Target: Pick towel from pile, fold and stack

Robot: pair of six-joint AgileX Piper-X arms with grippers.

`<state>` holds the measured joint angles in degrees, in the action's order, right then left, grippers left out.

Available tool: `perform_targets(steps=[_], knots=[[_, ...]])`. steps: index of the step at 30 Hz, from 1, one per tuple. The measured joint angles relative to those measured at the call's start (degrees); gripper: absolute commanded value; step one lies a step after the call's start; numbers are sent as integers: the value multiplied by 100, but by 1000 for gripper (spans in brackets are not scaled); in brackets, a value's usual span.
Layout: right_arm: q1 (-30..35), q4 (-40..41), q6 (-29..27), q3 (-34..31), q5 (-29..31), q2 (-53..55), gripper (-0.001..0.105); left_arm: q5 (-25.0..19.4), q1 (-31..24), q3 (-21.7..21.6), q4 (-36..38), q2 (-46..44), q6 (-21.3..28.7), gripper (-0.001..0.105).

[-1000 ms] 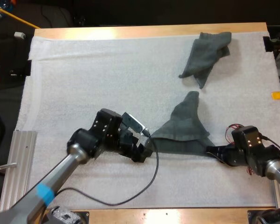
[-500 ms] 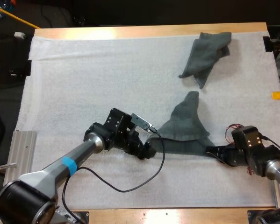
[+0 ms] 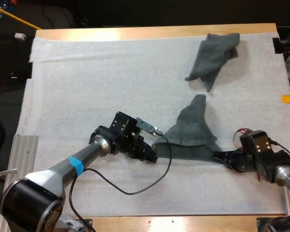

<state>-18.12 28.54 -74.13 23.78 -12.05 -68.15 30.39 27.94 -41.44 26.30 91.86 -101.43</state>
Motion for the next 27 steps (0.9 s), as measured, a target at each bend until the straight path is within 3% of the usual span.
perform_targets(steps=[7,16,21,27], knots=[[0,0,0,0,-71,44,0,398,0,-52,166,-176,-106,0],[0,65,-13,302,-666,1122,0,576,0,-375,1023,-1825,-146,0],[0,306,-13,830,-978,1814,0,598,0,-602,1561,-2807,-146,0],[0,1614,-13,1894,-933,2288,0,655,0,-1038,2142,-3707,-459,0]])
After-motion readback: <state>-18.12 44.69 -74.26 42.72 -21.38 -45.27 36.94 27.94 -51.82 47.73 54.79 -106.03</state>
